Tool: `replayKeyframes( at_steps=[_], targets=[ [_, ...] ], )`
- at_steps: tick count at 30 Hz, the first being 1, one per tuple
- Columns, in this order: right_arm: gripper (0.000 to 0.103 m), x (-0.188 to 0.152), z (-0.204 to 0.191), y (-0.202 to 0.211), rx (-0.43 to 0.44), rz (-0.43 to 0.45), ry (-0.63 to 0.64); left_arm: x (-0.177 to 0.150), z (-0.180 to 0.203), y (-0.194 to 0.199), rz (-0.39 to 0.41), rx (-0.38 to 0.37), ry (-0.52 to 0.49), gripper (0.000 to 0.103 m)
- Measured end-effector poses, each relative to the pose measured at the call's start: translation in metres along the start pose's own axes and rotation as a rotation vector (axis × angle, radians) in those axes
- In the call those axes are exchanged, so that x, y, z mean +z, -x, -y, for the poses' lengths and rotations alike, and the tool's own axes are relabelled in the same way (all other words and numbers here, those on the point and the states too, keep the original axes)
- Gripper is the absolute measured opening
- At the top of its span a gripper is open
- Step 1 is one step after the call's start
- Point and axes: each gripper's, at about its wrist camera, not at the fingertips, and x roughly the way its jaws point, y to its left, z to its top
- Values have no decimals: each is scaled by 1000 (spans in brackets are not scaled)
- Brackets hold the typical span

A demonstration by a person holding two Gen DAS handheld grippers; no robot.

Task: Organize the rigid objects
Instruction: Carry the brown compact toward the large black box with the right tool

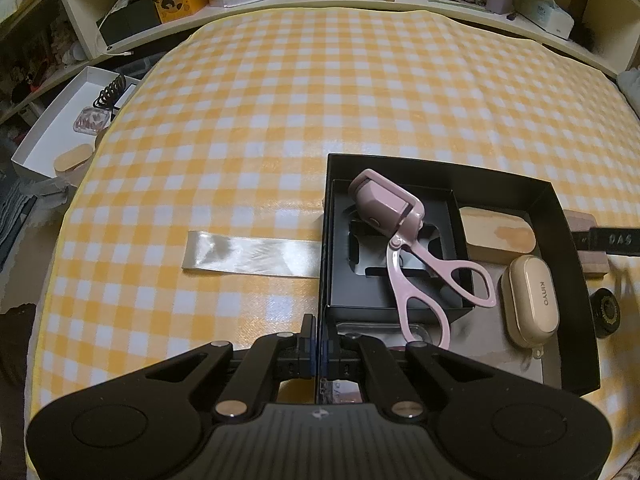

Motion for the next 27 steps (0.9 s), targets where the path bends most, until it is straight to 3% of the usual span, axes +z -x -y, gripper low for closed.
replayKeyframes(
  at_steps=[4, 6, 10, 14, 15, 16, 17, 18, 23, 26, 27],
  targets=[
    [67, -5, -15, -1, -76, -16, 139, 4, 3, -2, 0, 2, -2, 3],
    [66, -5, -17, 0, -96, -25, 157, 3, 2, -2, 1, 1, -2, 3],
    [66, 4, -16, 15, -76, 12, 132, 4, 3, -2, 0, 1, -1, 3],
    [65, 22, -18, 50, 20, 115, 114, 4, 2, -2, 0, 1, -1, 3],
    [46, 25, -20, 59, 52, 131, 118, 4, 2, -2, 0, 0, -1, 3],
    [19, 27, -22, 66, 94, 143, 107, 4, 2, -2, 0, 1, -1, 3],
    [4, 30, -26, 72, 155, 143, 92, 4, 2, -2, -1, 1, -1, 3],
    [2, 30, -30, 78, 193, 142, 83, 4, 2, -2, 1, 0, -1, 3],
    [4, 31, -54, 84, 191, 157, 149, 4, 2, -2, 0, 1, 0, 3],
    [26, 28, -46, 73, 179, 114, 118, 5, 2, -2, 0, 0, 0, 3],
    [41, 26, -43, 67, 176, 89, 133, 5, 2, -2, 0, 0, 0, 3]
  ],
)
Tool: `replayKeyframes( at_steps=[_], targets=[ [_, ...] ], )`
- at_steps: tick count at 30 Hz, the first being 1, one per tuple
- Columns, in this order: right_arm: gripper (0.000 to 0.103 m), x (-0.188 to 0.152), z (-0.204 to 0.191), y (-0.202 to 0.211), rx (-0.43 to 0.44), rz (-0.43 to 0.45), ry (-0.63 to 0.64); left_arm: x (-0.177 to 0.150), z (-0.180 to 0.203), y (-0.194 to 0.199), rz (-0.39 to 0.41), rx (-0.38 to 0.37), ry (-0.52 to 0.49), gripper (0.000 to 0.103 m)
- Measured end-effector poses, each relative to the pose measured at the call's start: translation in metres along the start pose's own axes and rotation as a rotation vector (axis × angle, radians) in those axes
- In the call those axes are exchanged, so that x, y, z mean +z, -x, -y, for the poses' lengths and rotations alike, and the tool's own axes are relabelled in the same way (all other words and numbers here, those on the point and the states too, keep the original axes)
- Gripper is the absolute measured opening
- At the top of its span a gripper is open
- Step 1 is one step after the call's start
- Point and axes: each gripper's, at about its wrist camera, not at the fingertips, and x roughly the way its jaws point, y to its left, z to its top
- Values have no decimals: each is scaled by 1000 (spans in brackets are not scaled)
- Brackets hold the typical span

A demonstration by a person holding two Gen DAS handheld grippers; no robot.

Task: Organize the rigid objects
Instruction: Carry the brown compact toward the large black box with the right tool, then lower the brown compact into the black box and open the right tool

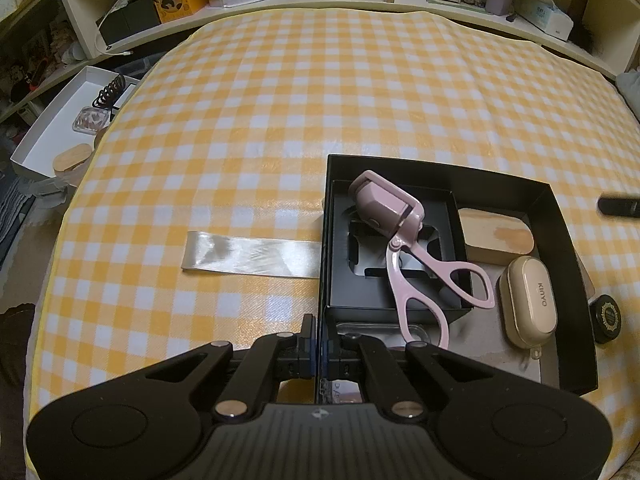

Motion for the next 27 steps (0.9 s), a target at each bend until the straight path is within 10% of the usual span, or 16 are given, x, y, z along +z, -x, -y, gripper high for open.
replayKeyframes(
  at_steps=[12, 27],
  targets=[
    [73, -41, 2, -44, 0, -207, 161, -1, -1, 1, -1, 0, -1, 3],
    [64, -33, 37, -44, -132, -163, 57, 0, -1, 1, -1, -2, 3, 3]
  ],
)
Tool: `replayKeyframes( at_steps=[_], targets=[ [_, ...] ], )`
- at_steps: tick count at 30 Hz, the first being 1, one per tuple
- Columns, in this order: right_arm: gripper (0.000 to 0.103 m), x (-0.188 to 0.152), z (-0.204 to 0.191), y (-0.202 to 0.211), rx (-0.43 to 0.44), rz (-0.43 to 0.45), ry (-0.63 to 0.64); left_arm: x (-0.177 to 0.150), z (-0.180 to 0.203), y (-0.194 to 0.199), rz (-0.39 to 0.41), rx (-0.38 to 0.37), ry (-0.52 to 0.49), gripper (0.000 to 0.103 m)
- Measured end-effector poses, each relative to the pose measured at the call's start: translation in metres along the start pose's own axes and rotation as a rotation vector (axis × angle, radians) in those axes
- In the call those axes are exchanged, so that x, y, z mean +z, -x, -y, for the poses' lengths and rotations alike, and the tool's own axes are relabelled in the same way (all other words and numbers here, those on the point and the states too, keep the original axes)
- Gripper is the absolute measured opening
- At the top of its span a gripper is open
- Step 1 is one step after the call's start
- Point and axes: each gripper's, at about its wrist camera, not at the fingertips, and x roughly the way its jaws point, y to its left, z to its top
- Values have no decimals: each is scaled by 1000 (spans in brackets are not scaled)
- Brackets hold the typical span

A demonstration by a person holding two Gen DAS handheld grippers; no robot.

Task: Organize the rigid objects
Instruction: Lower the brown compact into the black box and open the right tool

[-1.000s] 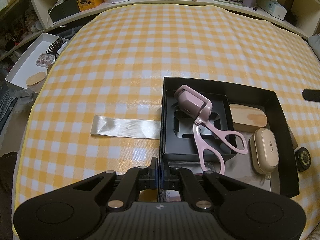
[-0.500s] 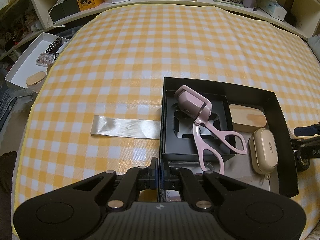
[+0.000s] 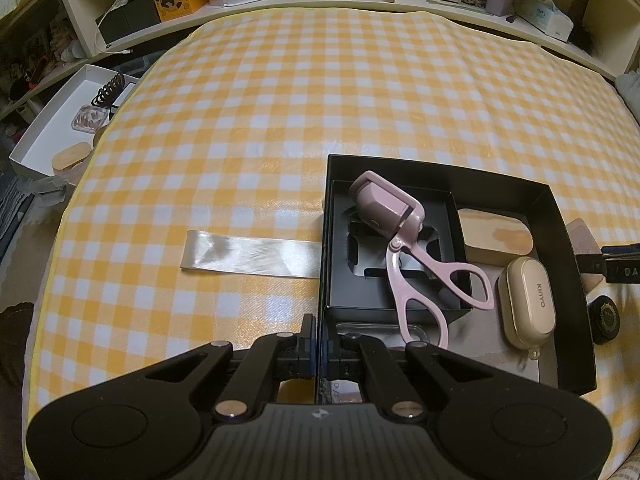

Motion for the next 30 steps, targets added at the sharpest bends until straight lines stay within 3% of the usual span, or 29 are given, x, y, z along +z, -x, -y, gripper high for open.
replayKeyframes(
  at_steps=[4, 8, 10, 13, 17, 20, 25, 30],
  targets=[
    [72, 0, -16, -11, -33, -4, 59, -1, 1, 1, 0, 2, 0, 3],
    [68, -3, -25, -17, -77, 7, 108, 0, 0, 0, -1, -1, 3, 3],
    [65, 1, -21, -14, -71, 1, 71, 0, 0, 0, -2, -1, 3, 3],
    [65, 10, -16, 6, -59, 69, -4, -2, 1, 1, -2, 0, 2, 3],
    [65, 24, -13, 45, 70, 166, -89, -1, 1, 0, -3, -3, 6, 3],
    [65, 23, -25, 70, 200, 180, -73, 0, 0, 0, -3, -1, 5, 3],
    [65, 8, -58, 77, 420, 47, -41, 0, 0, 0, -4, -2, 6, 3],
    [65, -8, -90, 65, 472, -63, -29, 0, 0, 0, -4, -2, 6, 3]
  ],
)
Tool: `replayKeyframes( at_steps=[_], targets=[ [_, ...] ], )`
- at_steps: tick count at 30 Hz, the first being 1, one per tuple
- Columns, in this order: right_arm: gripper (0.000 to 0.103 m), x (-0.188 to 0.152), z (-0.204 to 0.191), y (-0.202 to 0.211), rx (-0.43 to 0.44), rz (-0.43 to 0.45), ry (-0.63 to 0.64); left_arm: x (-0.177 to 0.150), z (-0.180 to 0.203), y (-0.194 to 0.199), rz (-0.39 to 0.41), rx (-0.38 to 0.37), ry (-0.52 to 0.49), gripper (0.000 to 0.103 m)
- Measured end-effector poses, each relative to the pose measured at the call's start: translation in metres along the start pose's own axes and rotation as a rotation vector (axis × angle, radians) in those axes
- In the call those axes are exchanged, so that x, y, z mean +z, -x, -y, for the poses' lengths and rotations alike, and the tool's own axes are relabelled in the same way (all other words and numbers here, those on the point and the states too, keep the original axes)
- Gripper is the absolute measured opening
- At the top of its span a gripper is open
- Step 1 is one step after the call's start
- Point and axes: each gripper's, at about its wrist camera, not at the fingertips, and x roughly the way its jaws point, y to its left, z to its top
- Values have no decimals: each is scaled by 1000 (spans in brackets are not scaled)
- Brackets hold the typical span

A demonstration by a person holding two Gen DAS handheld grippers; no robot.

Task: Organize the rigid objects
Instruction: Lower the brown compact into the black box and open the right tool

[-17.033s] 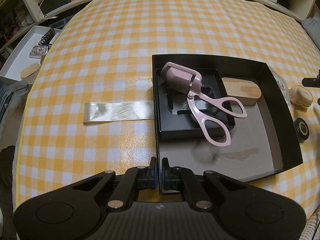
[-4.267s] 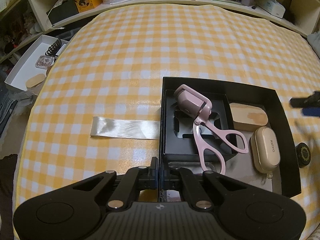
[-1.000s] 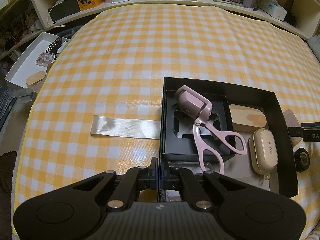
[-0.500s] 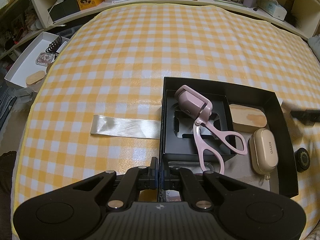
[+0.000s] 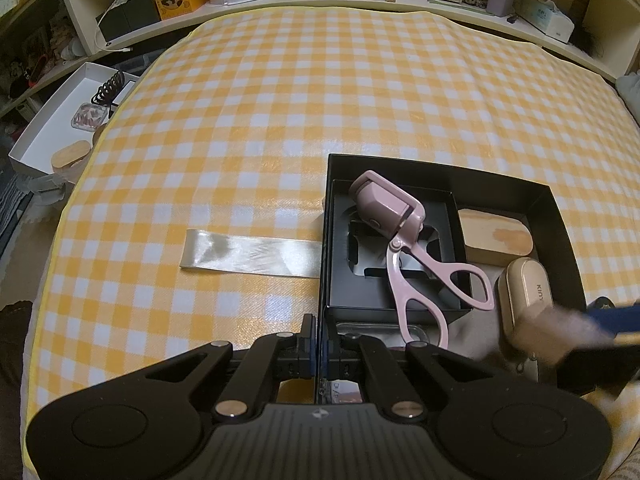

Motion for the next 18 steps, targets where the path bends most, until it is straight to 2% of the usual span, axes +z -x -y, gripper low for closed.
replayKeyframes(
  at_steps=[6, 11, 13, 18],
  targets=[
    [65, -8, -12, -23, -83, -22, 8, 0, 0, 0, 0, 0, 0, 3],
    [67, -9, -23, -42, -175, 1, 65, 0, 0, 0, -1, -2, 1, 3],
    [83, -9, -23, -41, -168, -6, 51, 0, 0, 0, 0, -2, 0, 3],
    [82, -7, -17, -33, -152, -16, 10, -1, 0, 1, 0, 0, 0, 3]
  ],
)
